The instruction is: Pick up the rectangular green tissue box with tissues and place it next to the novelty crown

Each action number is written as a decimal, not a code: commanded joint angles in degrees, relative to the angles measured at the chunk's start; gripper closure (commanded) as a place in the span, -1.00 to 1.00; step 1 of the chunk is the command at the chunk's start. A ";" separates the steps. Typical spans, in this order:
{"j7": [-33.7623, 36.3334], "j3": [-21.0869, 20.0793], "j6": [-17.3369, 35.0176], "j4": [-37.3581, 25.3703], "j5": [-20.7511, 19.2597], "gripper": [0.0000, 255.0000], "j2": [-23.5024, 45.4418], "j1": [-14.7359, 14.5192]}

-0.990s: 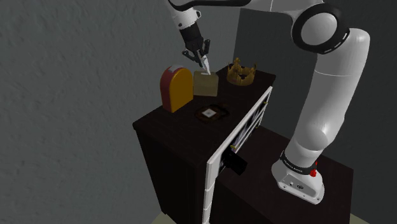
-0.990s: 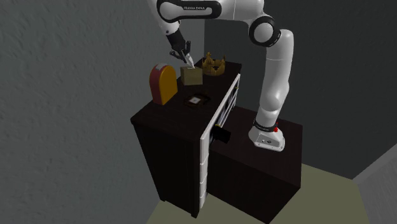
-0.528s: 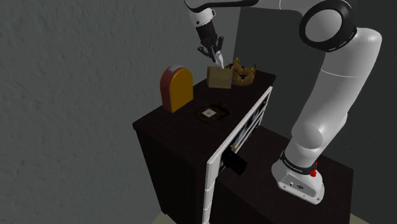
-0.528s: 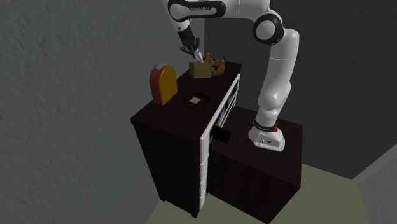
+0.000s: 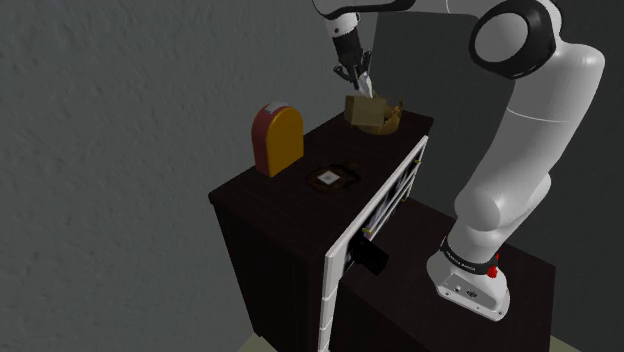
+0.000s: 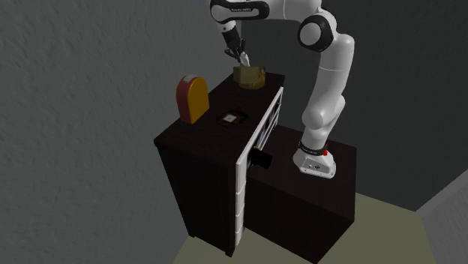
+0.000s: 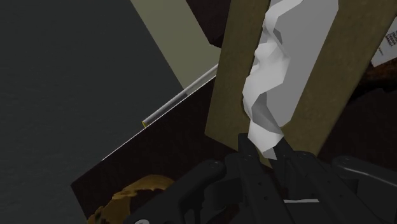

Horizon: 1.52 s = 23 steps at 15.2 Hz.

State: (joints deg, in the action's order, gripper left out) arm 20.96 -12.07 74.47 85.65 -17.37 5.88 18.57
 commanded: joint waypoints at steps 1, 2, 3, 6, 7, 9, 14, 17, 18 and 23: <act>-2.60 1.14 0.72 -0.47 -0.69 1.00 0.44 1.37; -3.89 1.74 1.10 -0.74 -1.03 1.00 0.70 2.07; -5.16 2.33 1.46 -1.08 -1.36 1.00 1.02 2.77; -8.94 4.03 2.46 -2.61 -2.31 1.00 2.33 4.85; -10.19 4.58 2.76 -3.29 -2.61 1.00 2.90 5.54; -12.67 5.67 3.29 -4.90 -3.17 1.00 4.21 6.90; -18.83 8.21 4.13 -10.66 -4.29 1.00 8.65 10.26; -22.55 9.58 4.14 -15.54 -4.77 1.00 12.22 12.28; -23.80 10.01 4.02 -17.48 -4.89 1.00 13.60 12.96; -25.50 10.78 6.23 -18.21 -4.91 1.00 15.75 14.60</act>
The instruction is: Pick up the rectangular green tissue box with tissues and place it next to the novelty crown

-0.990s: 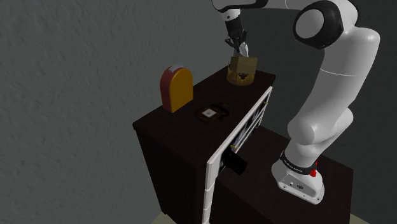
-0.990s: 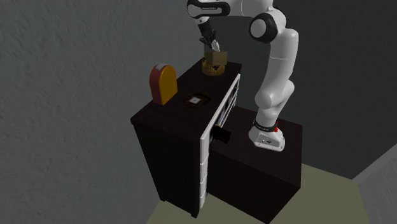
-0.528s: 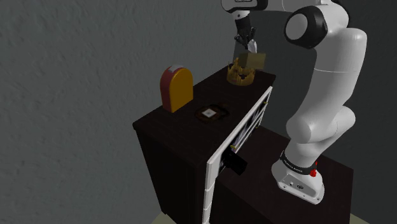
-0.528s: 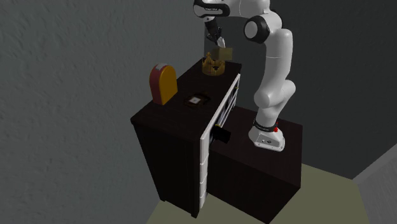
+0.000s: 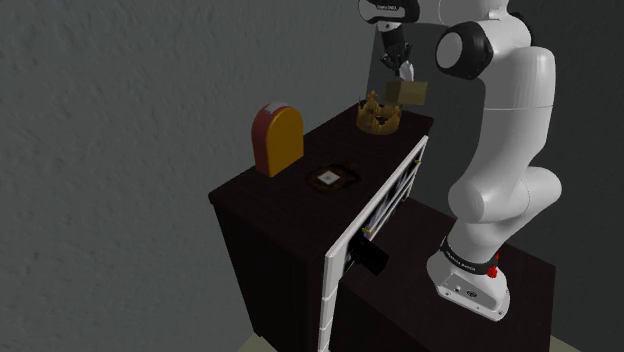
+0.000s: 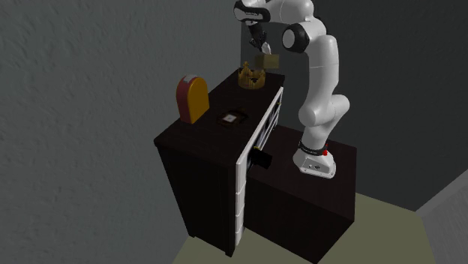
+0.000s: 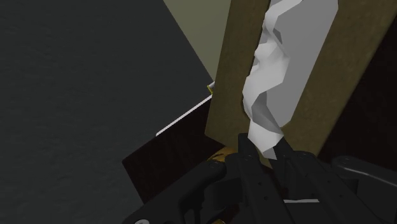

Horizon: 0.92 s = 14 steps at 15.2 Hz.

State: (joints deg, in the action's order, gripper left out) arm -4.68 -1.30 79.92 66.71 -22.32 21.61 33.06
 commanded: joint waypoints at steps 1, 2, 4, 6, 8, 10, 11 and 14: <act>0.46 -0.01 1.64 1.94 0.08 1.00 -0.28 0.18; 0.75 -0.03 2.49 3.11 0.12 1.00 -0.55 0.25; 1.33 -0.06 4.13 5.31 0.18 1.00 -1.01 0.37; 1.89 -0.09 5.73 7.37 0.23 1.00 -1.37 0.49; 2.43 -0.11 7.29 9.30 0.26 1.00 -1.66 0.59; 2.96 -0.12 8.80 11.11 0.26 1.00 -1.87 0.69; 3.21 -0.13 9.55 11.98 0.26 1.00 -1.95 0.74; 3.97 -0.13 11.74 14.43 0.24 1.00 -2.09 0.87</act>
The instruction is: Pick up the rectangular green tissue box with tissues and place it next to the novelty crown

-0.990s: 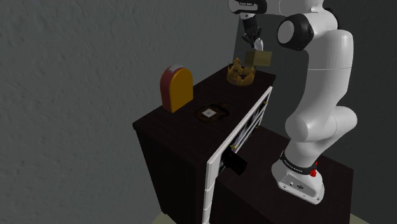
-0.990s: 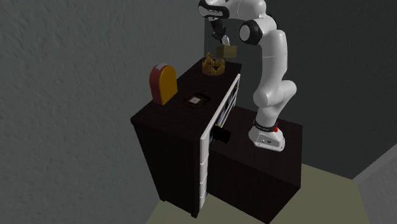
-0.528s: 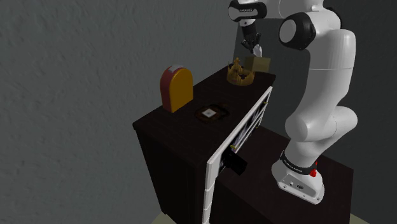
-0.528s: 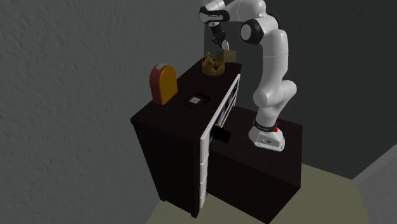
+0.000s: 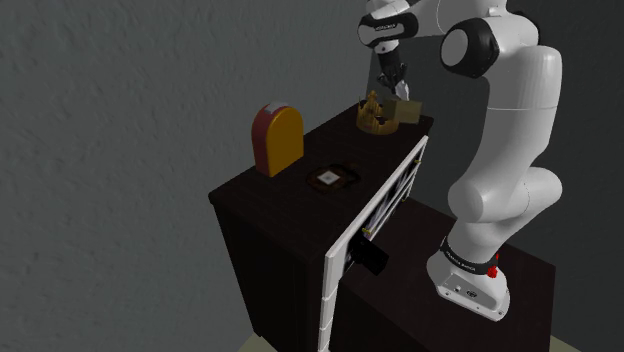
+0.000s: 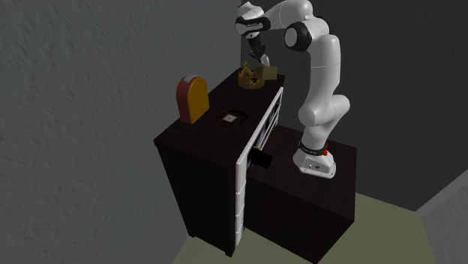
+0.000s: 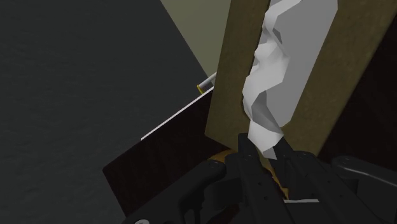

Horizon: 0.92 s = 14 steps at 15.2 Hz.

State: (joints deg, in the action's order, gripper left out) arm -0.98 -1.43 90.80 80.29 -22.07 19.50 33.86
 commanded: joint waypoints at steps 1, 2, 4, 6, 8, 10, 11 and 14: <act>0.52 0.00 1.58 1.62 -0.03 1.00 0.01 0.10; 0.77 0.00 2.29 2.37 -0.05 1.00 0.01 0.14; 1.26 0.01 3.69 3.81 -0.10 1.00 0.06 0.21; 1.74 0.01 5.06 5.16 -0.16 1.00 0.16 0.28; 2.22 0.03 6.42 6.45 -0.24 1.00 0.31 0.34; 2.69 0.04 7.75 7.66 -0.32 1.00 0.51 0.40; 2.93 0.05 8.41 8.24 -0.37 1.00 0.63 0.43; 3.63 0.08 10.36 9.88 -0.53 1.00 1.06 0.51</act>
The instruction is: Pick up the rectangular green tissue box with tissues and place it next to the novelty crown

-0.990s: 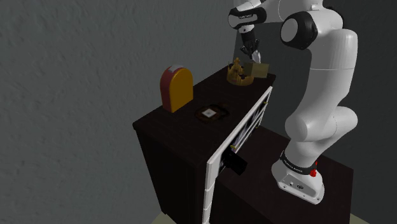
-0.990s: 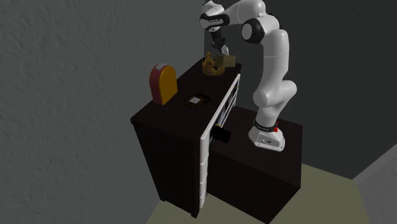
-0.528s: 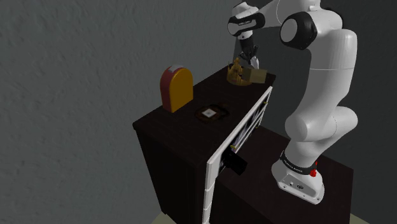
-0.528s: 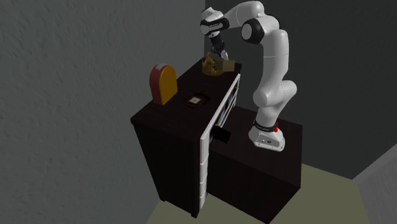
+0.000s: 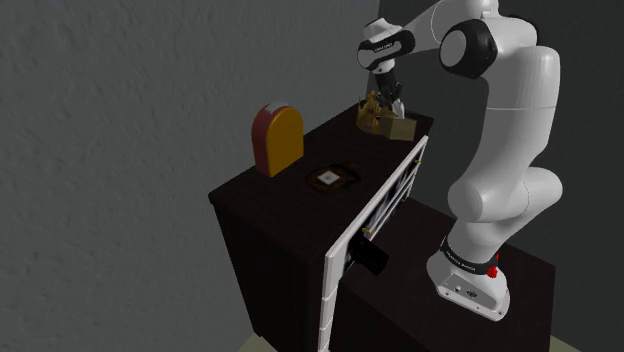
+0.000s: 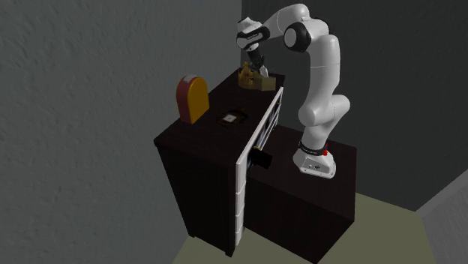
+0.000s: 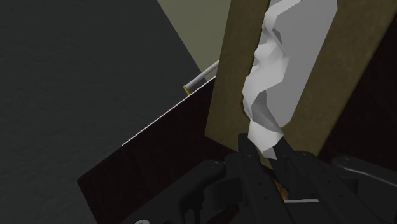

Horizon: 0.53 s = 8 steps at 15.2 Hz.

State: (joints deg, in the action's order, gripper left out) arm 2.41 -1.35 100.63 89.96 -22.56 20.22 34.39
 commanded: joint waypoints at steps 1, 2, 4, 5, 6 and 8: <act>0.47 0.01 1.17 0.73 -0.10 1.00 0.50 0.01; 0.71 0.02 1.81 1.22 -0.16 1.00 0.68 0.03; 1.17 0.05 3.07 2.17 -0.30 1.00 1.07 0.08; 1.41 0.07 3.69 2.62 -0.37 1.00 1.28 0.10; 1.64 0.08 4.31 3.06 -0.44 1.00 1.50 0.12; 2.10 0.12 5.53 3.89 -0.59 1.00 1.97 0.16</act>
State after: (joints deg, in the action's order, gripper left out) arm 4.32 -1.27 105.47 93.31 -23.07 22.04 34.48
